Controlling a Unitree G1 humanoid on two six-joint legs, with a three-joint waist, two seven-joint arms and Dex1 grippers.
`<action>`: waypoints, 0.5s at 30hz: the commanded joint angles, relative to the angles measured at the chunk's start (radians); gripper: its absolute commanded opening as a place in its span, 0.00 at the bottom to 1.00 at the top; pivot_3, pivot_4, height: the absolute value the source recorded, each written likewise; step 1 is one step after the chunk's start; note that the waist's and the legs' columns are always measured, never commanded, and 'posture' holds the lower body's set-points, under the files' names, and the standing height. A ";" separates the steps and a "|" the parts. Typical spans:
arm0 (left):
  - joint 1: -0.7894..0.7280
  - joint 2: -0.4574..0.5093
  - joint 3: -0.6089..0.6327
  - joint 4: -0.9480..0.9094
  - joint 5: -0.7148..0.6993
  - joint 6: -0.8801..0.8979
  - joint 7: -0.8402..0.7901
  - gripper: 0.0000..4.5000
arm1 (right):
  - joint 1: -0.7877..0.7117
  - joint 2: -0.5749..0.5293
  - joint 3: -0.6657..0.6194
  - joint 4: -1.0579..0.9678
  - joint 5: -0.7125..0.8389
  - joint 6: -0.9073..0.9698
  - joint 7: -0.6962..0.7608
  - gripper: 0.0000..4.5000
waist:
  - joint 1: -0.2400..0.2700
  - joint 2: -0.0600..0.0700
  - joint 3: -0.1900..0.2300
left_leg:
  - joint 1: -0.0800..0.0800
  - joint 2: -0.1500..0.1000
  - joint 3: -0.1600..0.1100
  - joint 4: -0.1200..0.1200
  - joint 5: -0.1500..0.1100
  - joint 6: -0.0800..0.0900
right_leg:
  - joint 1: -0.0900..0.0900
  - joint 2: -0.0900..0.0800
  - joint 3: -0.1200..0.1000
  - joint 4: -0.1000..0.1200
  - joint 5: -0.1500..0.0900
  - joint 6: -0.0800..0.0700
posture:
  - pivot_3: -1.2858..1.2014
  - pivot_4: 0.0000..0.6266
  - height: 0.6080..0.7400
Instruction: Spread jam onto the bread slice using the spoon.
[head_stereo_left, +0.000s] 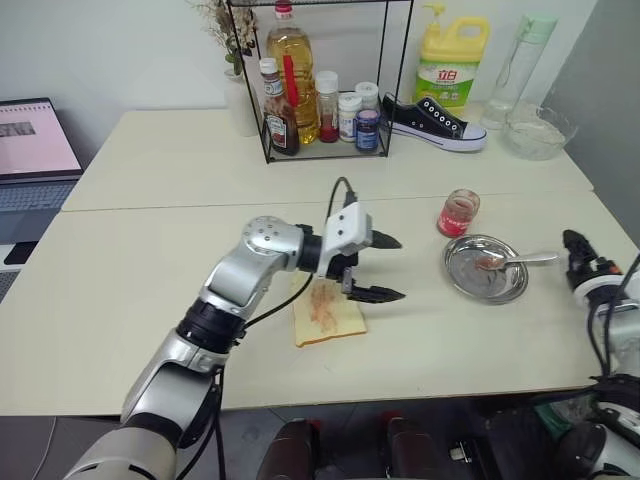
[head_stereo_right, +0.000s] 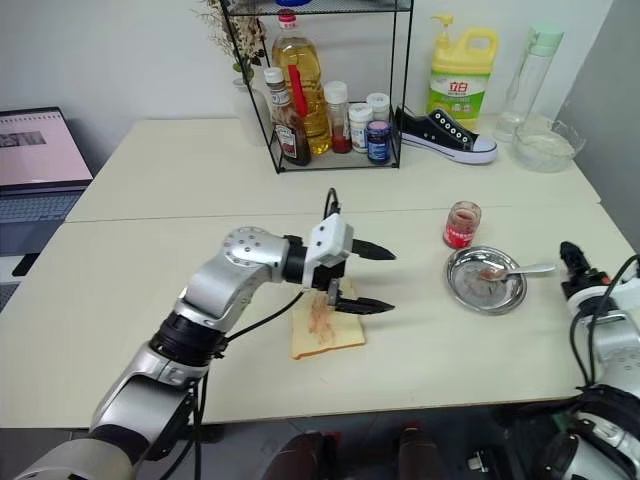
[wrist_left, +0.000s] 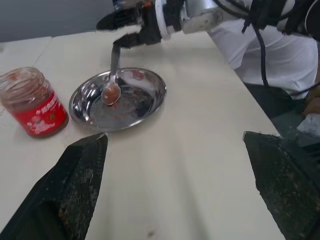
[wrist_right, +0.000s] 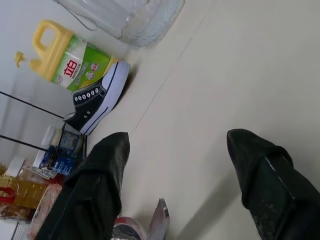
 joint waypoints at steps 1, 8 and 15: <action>0.031 0.091 0.090 -0.062 -0.030 0.045 -0.013 1.00 | 0.014 -0.140 0.008 -0.117 -0.059 -0.019 0.029 0.99 | 0.000 0.000 0.000 | 0.000 0.000 0.000 0.000 0.000 0.000 | 0.000 0.000 0.000 0.000 0.000 0.000 | 0.52 0.24 1.00; 0.120 0.286 0.226 -0.094 -0.075 0.122 -0.042 1.00 | 0.105 -0.360 0.290 -0.418 -0.146 0.086 0.272 0.99 | -0.007 0.000 0.000 | 0.001 0.003 -0.001 0.000 0.000 0.000 | 0.000 0.002 -0.001 0.000 0.000 0.000 | 0.52 0.24 1.00; 0.271 0.551 0.418 -0.151 -0.141 0.230 -0.090 1.00 | 0.184 -0.559 0.621 -0.682 -0.213 0.083 0.659 0.99 | -0.001 -0.005 0.003 | 0.000 0.003 -0.005 0.000 0.000 0.000 | 0.001 0.002 -0.004 -0.002 0.000 0.000 | 0.52 0.24 1.00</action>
